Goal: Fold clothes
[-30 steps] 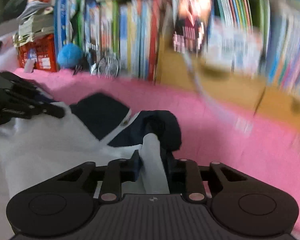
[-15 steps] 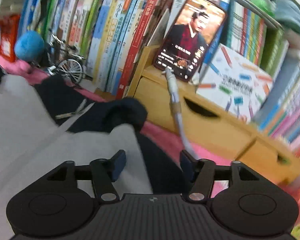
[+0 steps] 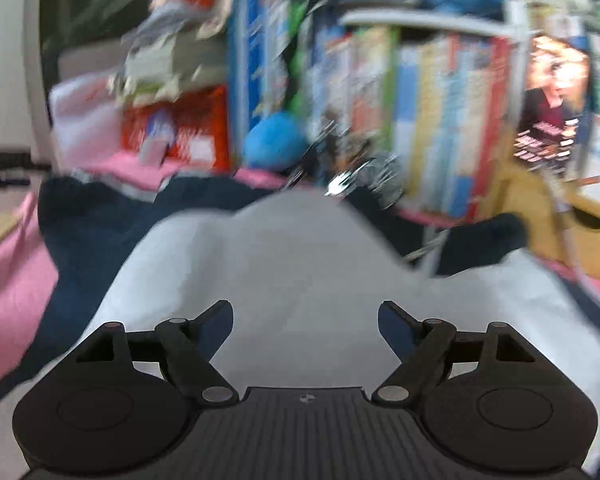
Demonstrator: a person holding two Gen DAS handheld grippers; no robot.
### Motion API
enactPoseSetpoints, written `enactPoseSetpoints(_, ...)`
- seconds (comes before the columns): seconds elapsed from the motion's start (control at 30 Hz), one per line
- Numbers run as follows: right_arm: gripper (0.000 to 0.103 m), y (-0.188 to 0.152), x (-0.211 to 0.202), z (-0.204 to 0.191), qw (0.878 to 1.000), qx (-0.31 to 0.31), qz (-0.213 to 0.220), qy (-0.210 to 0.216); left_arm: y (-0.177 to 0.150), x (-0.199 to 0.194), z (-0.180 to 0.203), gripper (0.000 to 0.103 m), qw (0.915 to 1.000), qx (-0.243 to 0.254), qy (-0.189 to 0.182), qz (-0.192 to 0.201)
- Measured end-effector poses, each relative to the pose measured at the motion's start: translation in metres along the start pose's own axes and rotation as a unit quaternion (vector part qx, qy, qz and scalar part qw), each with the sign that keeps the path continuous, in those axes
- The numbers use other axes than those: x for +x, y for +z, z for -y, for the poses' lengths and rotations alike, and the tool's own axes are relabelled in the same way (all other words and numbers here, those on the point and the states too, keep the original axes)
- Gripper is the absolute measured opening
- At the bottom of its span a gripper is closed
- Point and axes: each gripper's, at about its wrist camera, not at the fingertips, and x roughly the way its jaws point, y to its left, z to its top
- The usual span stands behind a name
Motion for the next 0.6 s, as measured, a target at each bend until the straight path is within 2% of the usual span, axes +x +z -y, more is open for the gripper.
enactPoseSetpoints(0.07,0.08,-0.007,0.016,-0.012,1.0,-0.002,-0.016,0.004,0.004,0.017,-0.018,0.077,0.9996,-0.029,0.0,-0.004)
enactPoseSetpoints(0.1,0.08,-0.01,0.018,-0.016,1.0,-0.005,-0.02,0.0,0.004,0.025,-0.024,0.078,0.9989,-0.046,0.004,-0.004)
enactPoseSetpoints(0.23,0.081,-0.02,0.024,-0.027,1.0,-0.013,-0.02,-0.012,-0.004,0.06,-0.033,0.079,0.9953,-0.09,0.035,-0.012)
enactPoseSetpoints(0.3,0.083,-0.022,0.023,-0.027,1.0,-0.012,-0.019,-0.016,-0.013,0.075,-0.039,0.075,0.9937,-0.101,0.034,-0.034)
enactPoseSetpoints(0.33,0.085,-0.022,0.023,-0.026,1.0,-0.009,-0.019,-0.017,-0.016,0.08,-0.036,0.059,0.994,-0.094,0.036,-0.042)
enactPoseSetpoints(0.37,0.086,-0.023,0.023,-0.025,1.0,-0.007,-0.02,-0.019,-0.017,0.082,-0.032,0.014,0.9951,-0.078,0.043,-0.044)
enactPoseSetpoints(0.43,0.089,-0.024,0.023,-0.023,1.0,-0.002,-0.021,-0.02,-0.006,0.08,-0.024,0.011,0.995,-0.07,0.04,-0.059)
enactPoseSetpoints(0.47,0.09,-0.024,0.023,-0.022,1.0,0.0,-0.022,-0.02,0.003,0.068,-0.02,0.011,0.9974,-0.056,0.032,-0.033)
enactPoseSetpoints(0.53,0.091,-0.025,0.025,-0.022,0.999,0.001,-0.022,-0.024,0.026,0.031,-0.012,0.011,0.9977,-0.007,0.007,0.066)
enactPoseSetpoints(0.6,0.092,-0.025,0.025,-0.023,0.999,0.0,-0.022,-0.028,0.049,-0.006,-0.004,0.011,0.9852,0.041,-0.018,0.165)
